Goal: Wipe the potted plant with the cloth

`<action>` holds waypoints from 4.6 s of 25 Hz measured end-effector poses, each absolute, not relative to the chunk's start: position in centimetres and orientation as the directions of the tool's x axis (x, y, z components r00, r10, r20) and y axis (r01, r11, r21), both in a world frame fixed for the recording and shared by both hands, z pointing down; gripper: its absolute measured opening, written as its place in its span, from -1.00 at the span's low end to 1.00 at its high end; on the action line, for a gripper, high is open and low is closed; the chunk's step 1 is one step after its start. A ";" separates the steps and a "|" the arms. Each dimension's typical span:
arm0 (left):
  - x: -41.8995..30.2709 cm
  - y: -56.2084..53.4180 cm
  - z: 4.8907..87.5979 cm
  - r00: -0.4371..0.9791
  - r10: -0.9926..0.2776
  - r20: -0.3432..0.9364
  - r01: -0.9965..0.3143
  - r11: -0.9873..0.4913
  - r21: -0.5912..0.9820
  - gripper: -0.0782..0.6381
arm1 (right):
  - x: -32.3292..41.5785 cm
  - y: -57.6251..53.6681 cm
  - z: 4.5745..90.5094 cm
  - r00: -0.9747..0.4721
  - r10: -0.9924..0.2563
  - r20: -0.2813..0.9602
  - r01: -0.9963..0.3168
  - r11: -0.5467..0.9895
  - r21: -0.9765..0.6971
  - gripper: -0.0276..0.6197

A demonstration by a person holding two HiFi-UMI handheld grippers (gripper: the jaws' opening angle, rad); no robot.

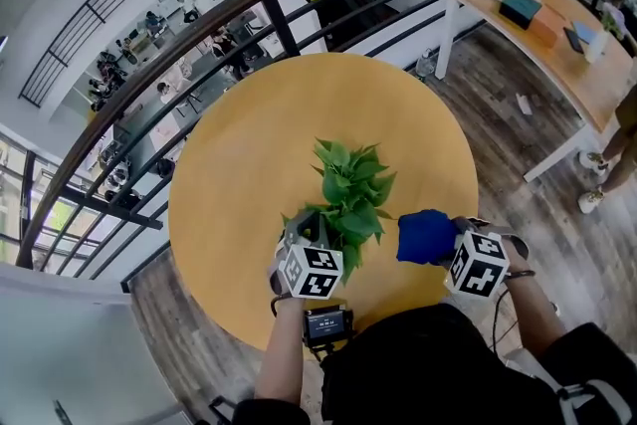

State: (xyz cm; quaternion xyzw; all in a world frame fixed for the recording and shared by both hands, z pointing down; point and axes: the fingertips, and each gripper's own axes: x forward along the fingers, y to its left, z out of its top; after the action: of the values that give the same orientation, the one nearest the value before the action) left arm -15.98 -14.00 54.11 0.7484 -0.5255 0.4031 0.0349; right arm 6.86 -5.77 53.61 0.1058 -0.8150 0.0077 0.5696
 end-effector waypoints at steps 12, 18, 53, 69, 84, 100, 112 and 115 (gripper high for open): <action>-16.1 -13.9 54.0 0.118 -0.760 0.639 -0.818 -0.439 -0.372 -0.78 | -1.2 -8.5 46.1 -0.456 -0.262 0.851 -0.024 0.959 0.283 -0.45; -16.3 -14.2 54.5 0.111 -0.758 0.643 -0.822 -0.434 -0.369 -0.78 | 0.0 -4.5 51.3 -0.404 -0.099 0.909 0.027 0.992 0.120 -0.45; -17.0 -13.6 54.7 0.121 -0.758 0.641 -0.815 -0.445 -0.372 -0.78 | 2.8 -26.8 54.6 -0.196 -0.687 0.700 -0.234 0.726 0.647 -0.45; -16.8 -13.8 54.9 0.111 -0.755 0.646 -0.814 -0.442 -0.377 -0.78 | 4.2 -24.7 48.4 -0.298 -0.755 0.583 -0.430 0.652 0.624 -0.45; -16.9 -13.9 55.0 0.104 -0.751 0.652 -0.811 -0.443 -0.381 -0.78 | 6.1 -23.4 62.4 -0.072 -0.591 0.804 -0.215 0.796 0.566 -0.45; -16.8 -13.8 55.0 0.104 -0.751 0.652 -0.814 -0.441 -0.379 -0.78 | 0.8 -25.6 49.1 -0.311 -0.763 0.567 -0.290 0.644 0.707 -0.45; -16.9 -13.8 54.9 0.107 -0.750 0.652 -0.813 -0.444 -0.377 -0.78 | 6.1 -23.5 62.4 -0.073 -0.549 0.832 -0.190 0.827 0.529 -0.45; -17.0 -13.8 54.9 0.104 -0.750 0.653 -0.812 -0.443 -0.380 -0.78 | 7.2 -24.6 61.2 -0.061 -0.570 0.819 -0.219 0.808 0.546 -0.45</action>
State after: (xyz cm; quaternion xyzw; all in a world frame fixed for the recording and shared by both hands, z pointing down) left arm -17.00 -13.80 54.86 0.7421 -0.5263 0.4133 0.0373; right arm 7.15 -24.55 61.18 0.2762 -0.7147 -0.1398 0.6272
